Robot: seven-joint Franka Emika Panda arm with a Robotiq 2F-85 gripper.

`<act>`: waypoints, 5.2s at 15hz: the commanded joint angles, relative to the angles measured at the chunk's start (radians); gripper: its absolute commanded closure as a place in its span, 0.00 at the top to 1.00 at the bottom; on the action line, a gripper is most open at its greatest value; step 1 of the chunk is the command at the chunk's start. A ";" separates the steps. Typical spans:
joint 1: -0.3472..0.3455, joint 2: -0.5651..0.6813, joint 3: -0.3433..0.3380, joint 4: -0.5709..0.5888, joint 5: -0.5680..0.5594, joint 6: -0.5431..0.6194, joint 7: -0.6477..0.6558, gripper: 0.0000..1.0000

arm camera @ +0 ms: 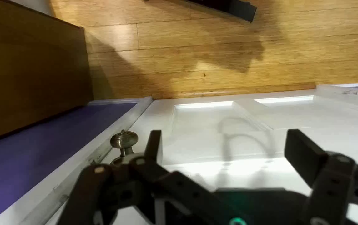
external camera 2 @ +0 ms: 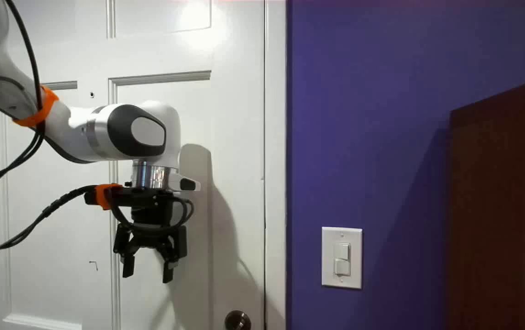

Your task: Turn off the light switch

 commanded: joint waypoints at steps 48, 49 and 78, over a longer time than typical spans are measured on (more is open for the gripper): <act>-0.238 0.169 -0.341 0.012 0.378 0.532 -0.113 1.00; -0.240 0.181 -0.341 0.021 0.390 0.537 -0.113 1.00; -0.357 0.353 -0.372 0.264 0.834 0.424 -0.320 0.00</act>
